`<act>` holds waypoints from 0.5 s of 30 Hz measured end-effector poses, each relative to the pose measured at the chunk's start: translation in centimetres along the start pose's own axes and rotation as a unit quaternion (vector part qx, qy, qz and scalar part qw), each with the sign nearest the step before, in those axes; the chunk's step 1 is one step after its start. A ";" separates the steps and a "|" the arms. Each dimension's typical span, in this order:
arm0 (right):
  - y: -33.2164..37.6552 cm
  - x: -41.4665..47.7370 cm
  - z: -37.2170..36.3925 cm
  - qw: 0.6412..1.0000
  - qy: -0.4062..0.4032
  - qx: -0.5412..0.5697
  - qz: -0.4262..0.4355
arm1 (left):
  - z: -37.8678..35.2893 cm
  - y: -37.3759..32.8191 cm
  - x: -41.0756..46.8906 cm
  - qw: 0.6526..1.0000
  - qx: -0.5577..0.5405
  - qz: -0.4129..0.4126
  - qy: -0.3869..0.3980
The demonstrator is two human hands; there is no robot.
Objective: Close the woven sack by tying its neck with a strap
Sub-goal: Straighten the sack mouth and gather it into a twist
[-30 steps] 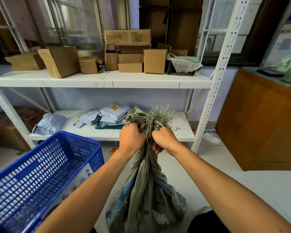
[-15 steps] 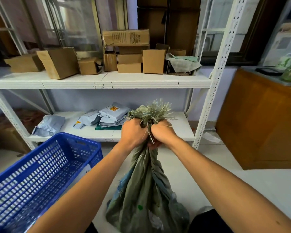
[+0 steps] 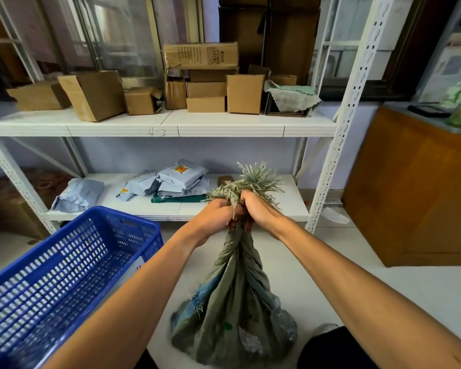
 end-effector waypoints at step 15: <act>-4.9 1.3 -4.4 0.992 0.033 -0.122 -0.025 | 0.0 0.8 1.5 0.988 0.127 -0.006 -0.085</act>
Point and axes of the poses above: each hand's wrist, its own x-axis towards the middle knuckle, its own z-axis out of the back of the hand, y = z × x, the point moved 4 cm from there along x, towards the middle knuckle, and after that the axes turned 3 degrees about -y, right-handed, at the moved point
